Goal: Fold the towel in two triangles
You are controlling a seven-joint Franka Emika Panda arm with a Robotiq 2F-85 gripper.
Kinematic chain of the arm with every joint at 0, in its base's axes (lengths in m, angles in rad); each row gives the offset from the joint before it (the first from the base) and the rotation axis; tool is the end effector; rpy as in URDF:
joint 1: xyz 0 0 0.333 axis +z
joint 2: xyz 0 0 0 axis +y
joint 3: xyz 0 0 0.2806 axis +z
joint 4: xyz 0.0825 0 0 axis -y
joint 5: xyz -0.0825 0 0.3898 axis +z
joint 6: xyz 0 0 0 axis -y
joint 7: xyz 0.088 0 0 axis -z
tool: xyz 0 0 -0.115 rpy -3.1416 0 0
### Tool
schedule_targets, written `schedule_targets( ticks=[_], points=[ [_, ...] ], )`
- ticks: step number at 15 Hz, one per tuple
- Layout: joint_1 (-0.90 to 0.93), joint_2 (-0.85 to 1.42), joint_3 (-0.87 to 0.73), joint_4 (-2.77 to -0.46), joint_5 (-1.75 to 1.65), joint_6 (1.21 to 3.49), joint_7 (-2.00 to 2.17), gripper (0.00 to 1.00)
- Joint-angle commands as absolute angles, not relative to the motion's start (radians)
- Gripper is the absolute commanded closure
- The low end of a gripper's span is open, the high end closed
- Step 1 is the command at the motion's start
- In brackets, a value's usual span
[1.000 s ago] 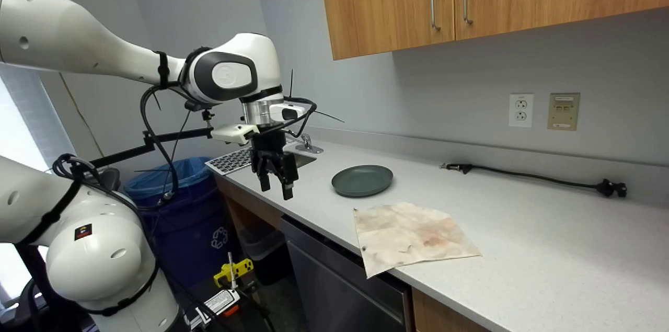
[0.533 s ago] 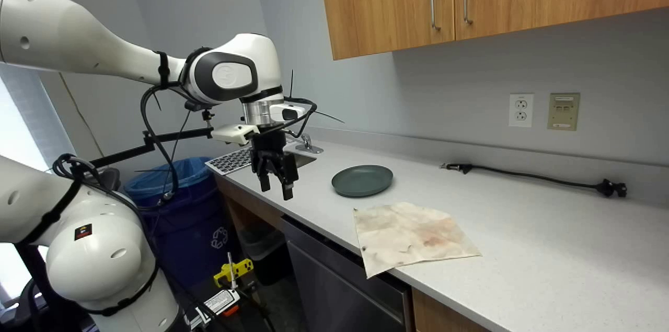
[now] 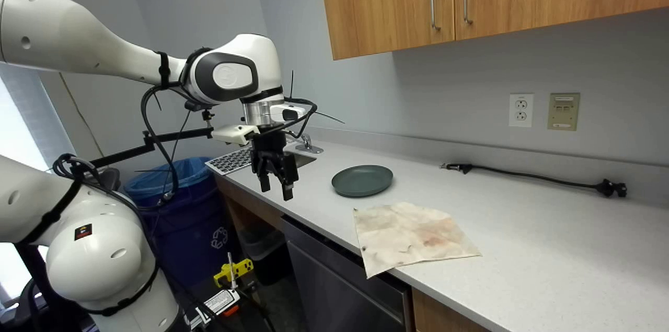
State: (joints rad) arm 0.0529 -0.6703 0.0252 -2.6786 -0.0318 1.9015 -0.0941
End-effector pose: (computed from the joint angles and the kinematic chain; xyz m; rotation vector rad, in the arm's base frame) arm 0.3528 0.0240 0.3900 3.0809 0.2747 -0.1665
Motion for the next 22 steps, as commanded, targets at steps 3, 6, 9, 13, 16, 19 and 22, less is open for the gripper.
schedule_targets(
  ticks=[3, 6, 9, 13, 16, 19, 22],
  points=[
    [0.051, -0.674, 0.029, -2.685, -0.051, 1.932, -0.084, 0.0],
    [0.044, -0.471, 0.033, -2.705, -0.057, 2.232, -0.062, 0.0],
    [0.039, -0.273, 0.027, -2.709, -0.056, 2.481, -0.059, 0.0],
    [0.039, -0.217, 0.026, -2.72, -0.042, 2.569, -0.06, 0.0],
    [0.032, -0.096, 0.025, -2.679, -0.042, 2.633, -0.055, 0.0],
    [0.032, -0.082, 0.025, -2.661, -0.042, 2.633, -0.055, 0.0],
    [0.03, -0.077, 0.026, -2.658, -0.052, 2.634, -0.05, 0.0]
  ],
)
